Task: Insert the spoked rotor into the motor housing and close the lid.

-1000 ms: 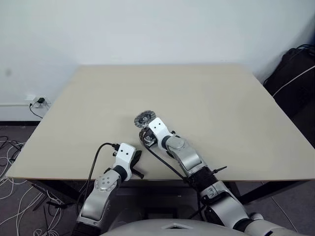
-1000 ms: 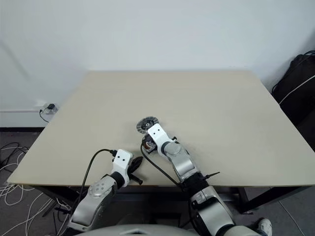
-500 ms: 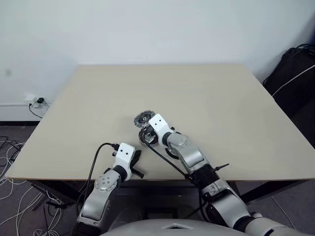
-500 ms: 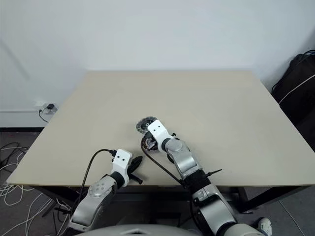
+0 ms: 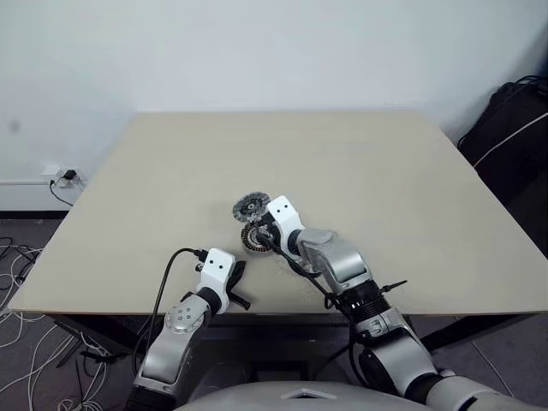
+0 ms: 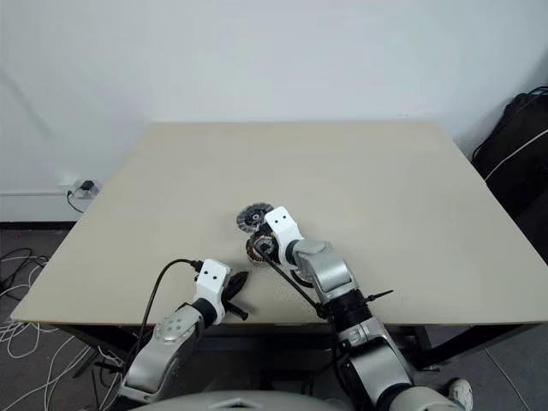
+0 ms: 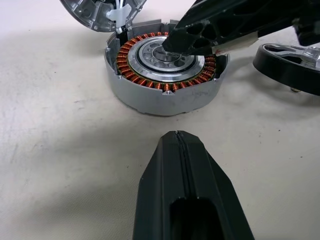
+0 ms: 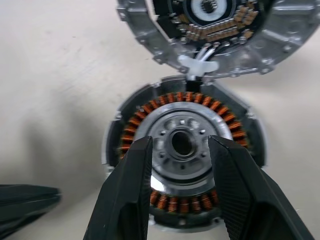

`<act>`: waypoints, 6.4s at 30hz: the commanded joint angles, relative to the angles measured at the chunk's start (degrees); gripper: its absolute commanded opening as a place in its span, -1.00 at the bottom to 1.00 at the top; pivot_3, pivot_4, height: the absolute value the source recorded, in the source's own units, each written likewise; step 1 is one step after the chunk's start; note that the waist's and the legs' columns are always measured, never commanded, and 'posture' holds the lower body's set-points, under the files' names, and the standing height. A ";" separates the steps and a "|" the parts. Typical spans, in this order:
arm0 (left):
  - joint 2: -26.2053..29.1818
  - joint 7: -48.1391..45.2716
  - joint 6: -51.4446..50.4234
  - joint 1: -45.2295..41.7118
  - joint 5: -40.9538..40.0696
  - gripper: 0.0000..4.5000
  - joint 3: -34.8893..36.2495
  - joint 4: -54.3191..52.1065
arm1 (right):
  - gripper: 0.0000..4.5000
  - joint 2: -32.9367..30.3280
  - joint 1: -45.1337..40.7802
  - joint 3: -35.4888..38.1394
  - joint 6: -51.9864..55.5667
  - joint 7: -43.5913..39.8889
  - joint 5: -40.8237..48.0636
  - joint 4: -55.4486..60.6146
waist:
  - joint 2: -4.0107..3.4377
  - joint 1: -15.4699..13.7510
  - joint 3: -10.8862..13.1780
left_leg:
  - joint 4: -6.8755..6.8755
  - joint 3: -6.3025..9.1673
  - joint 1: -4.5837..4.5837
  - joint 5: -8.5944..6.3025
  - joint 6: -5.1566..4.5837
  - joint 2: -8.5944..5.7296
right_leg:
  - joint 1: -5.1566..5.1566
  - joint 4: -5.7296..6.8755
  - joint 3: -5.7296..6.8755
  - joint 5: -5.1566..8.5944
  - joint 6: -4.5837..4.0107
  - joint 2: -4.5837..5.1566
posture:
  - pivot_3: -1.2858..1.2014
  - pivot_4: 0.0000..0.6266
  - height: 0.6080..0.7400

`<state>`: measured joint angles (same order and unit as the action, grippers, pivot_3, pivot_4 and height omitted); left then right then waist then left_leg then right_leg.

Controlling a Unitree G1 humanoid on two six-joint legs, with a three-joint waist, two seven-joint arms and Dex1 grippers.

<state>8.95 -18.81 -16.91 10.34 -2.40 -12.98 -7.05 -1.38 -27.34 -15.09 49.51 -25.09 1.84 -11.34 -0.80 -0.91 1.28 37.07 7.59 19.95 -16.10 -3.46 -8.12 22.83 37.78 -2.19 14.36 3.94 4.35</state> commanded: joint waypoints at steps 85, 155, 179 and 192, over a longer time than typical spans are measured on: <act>-1.43 1.16 2.44 0.57 -0.33 -1.00 0.67 -1.79 | -0.98 -5.57 -9.46 -11.45 -6.22 -7.46 -5.20 -7.80 | 0.04 -0.02 0.02 | 0.01 -0.01 0.07 0.01 0.07 -0.02 | 0.08 -0.01 0.05 0.00 0.00 0.03 | 0.03 -1.00 1.00; -1.26 0.48 2.20 0.26 -0.29 -1.00 0.82 -1.38 | -0.99 -2.13 -5.39 -10.31 -12.26 -1.84 -8.84 -5.62 | 0.09 0.13 0.03 | 0.02 -0.01 0.07 0.10 0.23 -0.01 | 0.08 0.00 0.04 -0.01 -0.01 0.00 | 0.03 -1.00 1.00; 0.70 -0.35 2.75 -0.16 0.44 -1.00 0.42 -2.14 | -0.99 -9.78 22.01 17.03 -6.40 7.23 1.46 30.01 | 0.17 -0.93 0.09 | 0.07 0.00 0.10 -0.07 -0.03 0.06 | 0.01 -0.06 -0.02 0.04 0.05 0.05 | 0.03 -1.00 1.00; 2.58 -3.30 1.31 -1.91 -0.17 -1.00 0.01 -1.79 | 0.00 1.74 33.35 30.18 4.27 11.25 19.10 40.71 | 0.15 -1.14 0.14 | 0.12 -0.06 0.09 -0.10 -0.06 0.12 | -0.03 -0.09 -0.10 0.23 0.32 0.03 | 0.03 -1.00 1.00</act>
<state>11.25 -21.45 -15.83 9.33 -2.35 -12.99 -7.07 -0.59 6.53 12.92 51.93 -14.87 17.63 26.56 -0.65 -2.05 1.42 37.19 7.53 20.03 -16.20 -3.52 -8.01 22.80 37.69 -2.30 14.59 4.26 4.38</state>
